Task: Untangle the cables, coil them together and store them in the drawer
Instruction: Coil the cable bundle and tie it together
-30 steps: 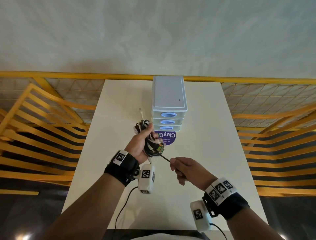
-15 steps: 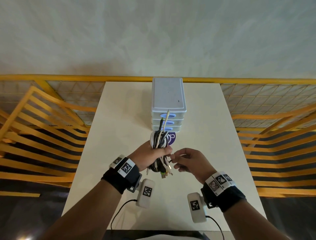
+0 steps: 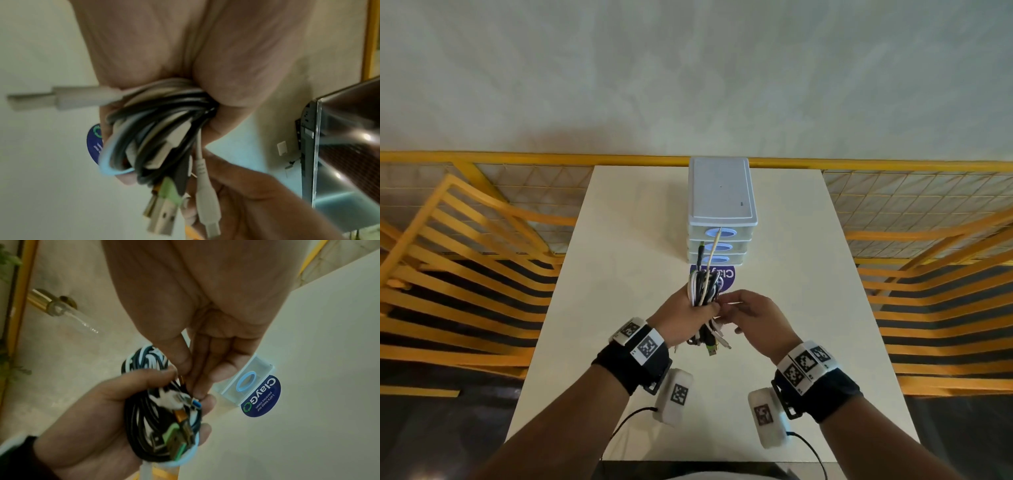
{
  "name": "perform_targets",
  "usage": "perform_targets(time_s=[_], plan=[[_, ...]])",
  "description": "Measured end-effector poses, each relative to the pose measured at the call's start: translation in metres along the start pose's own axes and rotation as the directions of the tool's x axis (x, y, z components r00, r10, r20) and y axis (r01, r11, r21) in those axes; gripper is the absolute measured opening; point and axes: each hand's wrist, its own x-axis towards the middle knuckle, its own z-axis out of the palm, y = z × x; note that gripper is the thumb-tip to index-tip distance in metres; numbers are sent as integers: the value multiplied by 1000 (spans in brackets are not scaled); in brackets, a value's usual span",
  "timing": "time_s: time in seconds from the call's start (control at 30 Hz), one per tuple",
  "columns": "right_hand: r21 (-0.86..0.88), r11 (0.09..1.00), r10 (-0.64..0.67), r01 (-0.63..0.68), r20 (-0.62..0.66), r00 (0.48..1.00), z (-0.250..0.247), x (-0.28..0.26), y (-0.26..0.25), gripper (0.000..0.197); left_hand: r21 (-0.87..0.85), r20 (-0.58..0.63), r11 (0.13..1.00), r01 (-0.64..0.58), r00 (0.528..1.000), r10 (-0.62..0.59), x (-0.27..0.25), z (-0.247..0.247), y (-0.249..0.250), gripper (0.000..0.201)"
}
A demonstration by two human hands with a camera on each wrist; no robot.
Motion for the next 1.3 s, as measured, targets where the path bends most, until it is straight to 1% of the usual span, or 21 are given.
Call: perform_targets(time_s=[0.07, 0.13, 0.17, 0.27, 0.3, 0.37, 0.47, 0.5, 0.53, 0.63, 0.67, 0.77, 0.83, 0.9, 0.97, 1.03, 1.13, 1.2, 1.23, 1.27, 1.3], plan=[[-30, 999, -25, 26, 39, 999, -3, -3, -4, 23, 9, -52, 1000, 23, 998, -22, -1, -2, -3, 19], [-115, 993, -36, 36, 4, 999, -7, -3, -7, 19, 31, -76, 999, 41, 996, -39, -4, -5, -5, 15], [-153, 988, -22, 21, -3, 1000, -8, -4, -9, 25, 35, -72, 998, 54, 996, -51, -6, -6, -7, 13], [-165, 985, 65, -47, 103, 993, -3, -4, -12, 73, 32, -19, 999, 40, 999, -39, -9, -8, -6, 6], [-133, 990, 64, -45, 139, 988, 1, -4, -14, 79, 75, 4, 997, 12, 1000, -13, -9, -8, -5, 5], [-89, 996, -20, 32, 136, 991, 11, -6, -23, 77, 222, 68, 974, -43, 997, 29, -11, -6, -4, 4], [-216, 955, -215, 204, -26, 976, 14, -5, -31, 106, 332, 87, 941, -61, 996, 33, -12, -4, -8, 11], [-229, 941, -271, 251, -64, 960, 13, -6, -34, 107, 356, 70, 933, -54, 997, 31, -12, -6, -11, 13], [-204, 940, -299, 273, -113, 947, 10, -7, -36, 96, 380, 56, 924, -49, 998, 30, -12, -7, -12, 14], [-53, 956, -290, 287, -283, 914, 1, -6, -36, 25, 413, 29, 910, -44, 999, 35, -14, -13, -18, 18], [-49, 954, -295, 294, -300, 907, -1, -6, -36, 20, 403, 21, 915, -35, 999, 29, -15, -15, -20, 18], [-88, 949, -315, 303, -252, 915, 4, -12, -36, 15, 314, 19, 949, 30, 999, -38, -13, -18, -27, 23], [-125, 945, -321, 301, -199, 926, 13, -18, -37, 10, 181, 60, 982, 45, 997, -57, -10, -19, -31, 39], [-199, 938, -315, 283, -155, 936, 24, -22, -34, 12, 5, 131, 1000, 15, 991, -16, -10, -19, -32, 53], [-297, 920, -312, 257, -157, 937, 34, -22, -30, 18, -189, 185, 982, -15, 981, 51, -14, -19, -26, 48], [-321, 900, -353, 295, -139, 925, 40, -24, -27, 20, -375, 241, 927, 25, 968, 72, -16, -22, -25, 41], [-288, 872, -440, 396, -107, 891, 44, -25, -26, 22, -556, 320, 821, 132, 945, 64, -19, -26, -27, 33], [-280, 866, -458, 414, -110, 882, 44, -23, -26, 23, -686, 353, 680, 259, 935, 0, -20, -29, -28, 34], [-278, 869, -455, 409, -123, 882, 45, -22, -26, 23, -745, 345, 605, 282, 939, -13, -20, -30, -27, 34], [-270, 876, -444, 399, -134, 886, 45, -21, -26, 23, -778, 327, 563, 281, 945, -20, -20, -30, -25, 32], [-267, 882, -435, 389, -143, 889, 46, -19, -26, 22, -778, 315, 560, 286, 948, -47, -19, -29, -25, 36]])
